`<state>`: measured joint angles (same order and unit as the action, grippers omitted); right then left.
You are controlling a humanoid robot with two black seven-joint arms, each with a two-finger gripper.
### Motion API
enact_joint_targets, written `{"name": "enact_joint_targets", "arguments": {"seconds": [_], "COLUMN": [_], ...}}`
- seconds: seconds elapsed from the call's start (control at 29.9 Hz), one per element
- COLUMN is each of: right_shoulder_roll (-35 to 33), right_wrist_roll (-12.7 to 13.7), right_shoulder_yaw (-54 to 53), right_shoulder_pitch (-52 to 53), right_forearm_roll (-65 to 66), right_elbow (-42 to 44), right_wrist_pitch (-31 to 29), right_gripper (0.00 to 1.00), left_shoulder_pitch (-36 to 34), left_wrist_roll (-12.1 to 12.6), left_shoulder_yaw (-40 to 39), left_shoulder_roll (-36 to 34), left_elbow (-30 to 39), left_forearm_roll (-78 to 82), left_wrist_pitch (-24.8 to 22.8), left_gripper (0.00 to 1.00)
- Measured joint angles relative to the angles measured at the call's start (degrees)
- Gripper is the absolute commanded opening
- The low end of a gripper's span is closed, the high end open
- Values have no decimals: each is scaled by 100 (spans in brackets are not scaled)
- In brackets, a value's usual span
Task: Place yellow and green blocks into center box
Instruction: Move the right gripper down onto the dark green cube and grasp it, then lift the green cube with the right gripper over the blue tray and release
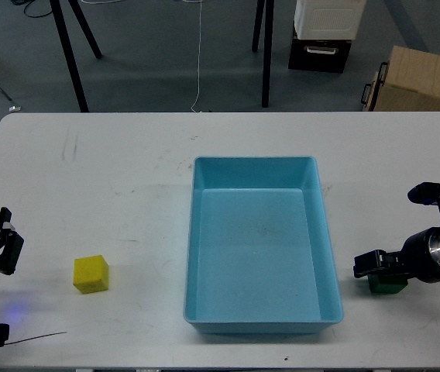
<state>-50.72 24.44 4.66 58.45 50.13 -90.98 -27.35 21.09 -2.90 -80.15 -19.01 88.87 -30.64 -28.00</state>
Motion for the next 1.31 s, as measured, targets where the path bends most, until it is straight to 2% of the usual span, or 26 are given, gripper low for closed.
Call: {"name": "enact_joint_targets", "arguments": {"seconds": [0.07, 0.1, 0.2, 0.27, 0.33, 0.57, 0.84, 1.0, 1.14, 1.21, 1.27, 1.31], "right_shoulder_roll": [1, 1, 3, 3, -4, -270, -413, 540, 1619, 2008, 2336, 2482], "right_wrist_roll": [18, 24, 33, 36, 35, 37, 23, -23, -27, -25, -22, -21], "right_shoulder_yaw": [4, 7, 16, 45, 53, 14, 165, 683, 1252, 1405, 1520, 1568], "right_shoulder_pitch": [0, 0, -12, -18, -18, 314, 2172, 3209, 3396, 3359, 3264, 3193], "right_forearm_roll": [47, 83, 210, 249, 268, 162, -1710, -2498, -2550, -2512, -2415, -2339], "right_elbow": [-4, -5, -7, -14, -24, -289, -747, -626, -311, -128, 53, 149], "right_wrist_pitch": [-18, -32, -56, -60, -59, -17, -63, -65, -67, -7, 115, 195], "right_gripper": [36, 30, 17, 4, 0, 0, 0, 0, 4, 8, 26, 41], "left_shoulder_pitch": [0, 0, 0, 0, 0, 0, 0, 9, 6, 2, -3, -6], "left_wrist_roll": [0, 0, 0, 0, 0, 0, -1, 0, -7, -10, -15, -15], "left_shoulder_yaw": [0, 0, 0, 0, 0, 0, 0, 3, 4, 3, -2, -5], "left_shoulder_roll": [1, 0, -3, -5, -5, -6, -5, 0, -1, -2, -4, -5], "left_elbow": [-1, -1, -2, -2, -2, -2, -2, -2, -2, -2, -2, -2], "left_forearm_roll": [0, 0, 0, 0, 0, 2, 5, 6, 5, 6, 6, 5], "left_wrist_pitch": [0, 0, 0, 0, 0, 0, 0, 0, 0, 0, 0, 0], "left_gripper": [100, 100, 100, 100, 100, 100, 100, 100, 100, 100, 100, 100]}}
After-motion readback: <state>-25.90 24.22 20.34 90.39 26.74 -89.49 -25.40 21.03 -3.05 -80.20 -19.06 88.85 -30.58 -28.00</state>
